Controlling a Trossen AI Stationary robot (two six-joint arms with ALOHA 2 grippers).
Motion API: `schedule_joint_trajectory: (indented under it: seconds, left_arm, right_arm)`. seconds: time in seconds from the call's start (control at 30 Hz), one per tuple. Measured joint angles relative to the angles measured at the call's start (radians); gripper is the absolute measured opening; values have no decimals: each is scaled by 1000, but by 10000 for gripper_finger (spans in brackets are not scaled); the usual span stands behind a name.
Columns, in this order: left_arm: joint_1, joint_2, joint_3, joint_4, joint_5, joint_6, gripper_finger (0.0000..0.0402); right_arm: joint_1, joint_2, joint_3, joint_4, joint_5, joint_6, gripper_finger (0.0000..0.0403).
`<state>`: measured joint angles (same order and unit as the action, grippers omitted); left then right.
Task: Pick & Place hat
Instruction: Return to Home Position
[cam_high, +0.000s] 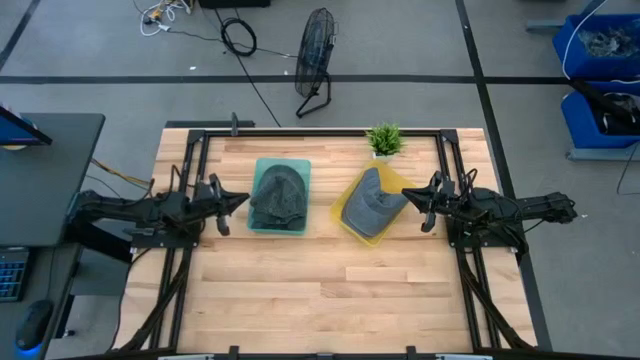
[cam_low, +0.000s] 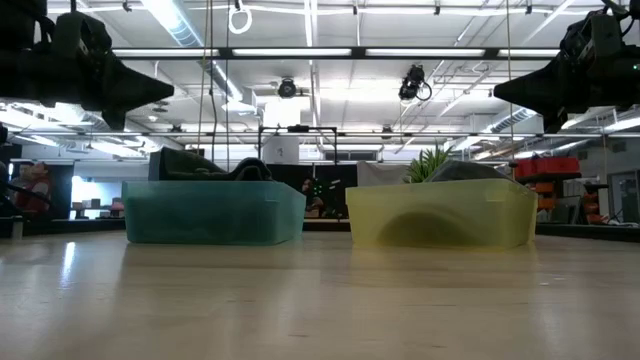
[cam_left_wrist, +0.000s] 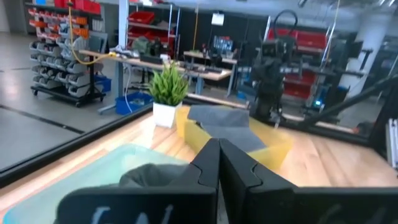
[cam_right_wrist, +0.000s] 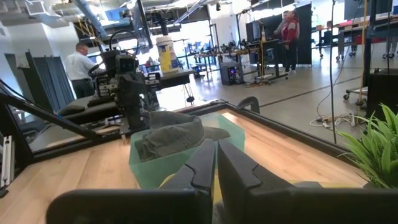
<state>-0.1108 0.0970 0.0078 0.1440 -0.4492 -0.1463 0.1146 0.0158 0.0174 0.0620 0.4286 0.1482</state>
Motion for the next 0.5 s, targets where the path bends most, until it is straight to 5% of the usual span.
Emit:
schedule_joint_trajectory:
  seconds: [0.5]
  left_arm:
    - [0,-91,0,13,0,0,7]
  right_arm:
    - [0,0,0,0,0,0,25]
